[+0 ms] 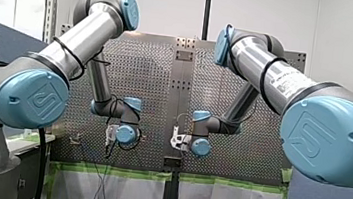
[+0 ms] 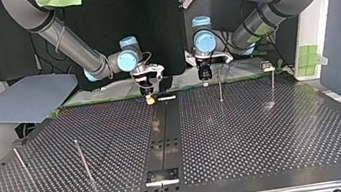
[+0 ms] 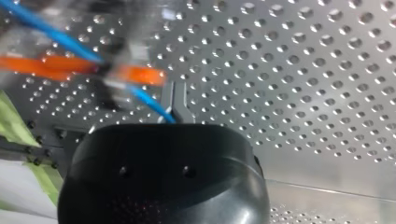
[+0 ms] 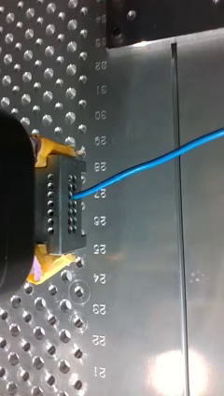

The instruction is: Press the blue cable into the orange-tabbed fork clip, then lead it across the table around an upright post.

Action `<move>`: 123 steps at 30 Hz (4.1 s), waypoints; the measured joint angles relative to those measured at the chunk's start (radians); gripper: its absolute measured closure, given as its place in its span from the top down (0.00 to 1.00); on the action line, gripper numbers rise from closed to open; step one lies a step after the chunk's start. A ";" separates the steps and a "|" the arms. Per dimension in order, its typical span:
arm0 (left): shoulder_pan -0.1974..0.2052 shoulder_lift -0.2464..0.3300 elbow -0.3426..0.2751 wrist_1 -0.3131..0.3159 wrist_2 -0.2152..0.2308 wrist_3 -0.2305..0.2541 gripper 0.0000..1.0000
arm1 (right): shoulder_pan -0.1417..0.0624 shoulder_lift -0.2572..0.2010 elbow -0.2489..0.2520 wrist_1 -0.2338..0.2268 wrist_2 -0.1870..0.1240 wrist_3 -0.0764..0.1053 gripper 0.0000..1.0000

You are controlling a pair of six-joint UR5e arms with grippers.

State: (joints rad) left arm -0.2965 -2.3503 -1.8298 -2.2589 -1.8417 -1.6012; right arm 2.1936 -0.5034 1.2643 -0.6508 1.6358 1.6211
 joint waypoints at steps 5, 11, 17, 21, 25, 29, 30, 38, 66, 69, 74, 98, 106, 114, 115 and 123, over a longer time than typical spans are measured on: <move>-0.019 0.045 0.000 -0.047 -0.015 0.018 0.00 | 0.000 -0.025 -0.009 0.033 0.000 -0.013 0.00; -0.050 0.109 0.000 -0.109 -0.026 0.019 0.00 | 0.003 -0.077 -0.010 0.068 -0.001 -0.015 0.00; -0.074 0.174 0.000 -0.155 -0.027 0.018 0.00 | 0.015 -0.129 -0.010 0.101 0.000 -0.018 0.00; -0.089 0.212 0.000 -0.162 -0.027 0.020 0.00 | 0.025 -0.164 -0.010 0.115 0.000 -0.026 0.00; -0.104 0.250 0.001 -0.162 -0.027 0.023 0.00 | 0.030 -0.204 -0.010 0.131 -0.001 -0.026 0.00; -0.117 0.294 0.005 -0.161 -0.027 0.027 0.00 | 0.032 -0.239 -0.010 0.153 -0.001 -0.025 0.00; -0.120 0.302 0.007 -0.162 -0.027 0.027 0.00 | 0.032 -0.247 -0.010 0.157 -0.001 -0.026 0.00; -0.135 0.339 0.027 -0.171 -0.045 0.021 0.00 | 0.026 -0.324 -0.010 0.174 -0.004 -0.028 0.00; -0.150 0.414 0.134 -0.236 -0.052 -0.031 0.00 | -0.003 -0.495 -0.010 0.213 -0.007 -0.019 0.00; -0.155 0.418 0.161 -0.262 -0.051 -0.032 0.00 | -0.006 -0.502 -0.010 0.213 -0.008 -0.018 0.00; -0.164 0.418 0.199 -0.290 -0.049 -0.032 0.00 | -0.011 -0.523 -0.010 0.212 -0.008 -0.018 0.00; -0.191 0.418 0.369 -0.408 -0.041 -0.044 0.00 | -0.062 -0.635 -0.025 0.234 -0.043 0.008 0.00; -0.199 0.417 0.422 -0.435 -0.015 -0.067 0.00 | -0.089 -0.646 -0.025 0.254 -0.042 0.009 0.00; -0.206 0.416 0.491 -0.485 0.001 -0.080 0.00 | -0.116 -0.651 -0.026 0.267 -0.040 0.010 0.00; -0.206 0.416 0.498 -0.491 0.002 -0.081 0.00 | -0.120 -0.653 -0.026 0.268 -0.040 0.010 0.00; -0.212 0.414 0.529 -0.513 0.035 -0.106 0.00 | -0.142 -0.671 -0.026 0.270 -0.040 0.019 0.00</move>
State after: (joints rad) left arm -0.5087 -1.9358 -1.3010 -2.7715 -1.8067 -1.7077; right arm 2.0519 -1.1747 1.2387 -0.3807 1.5955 1.6402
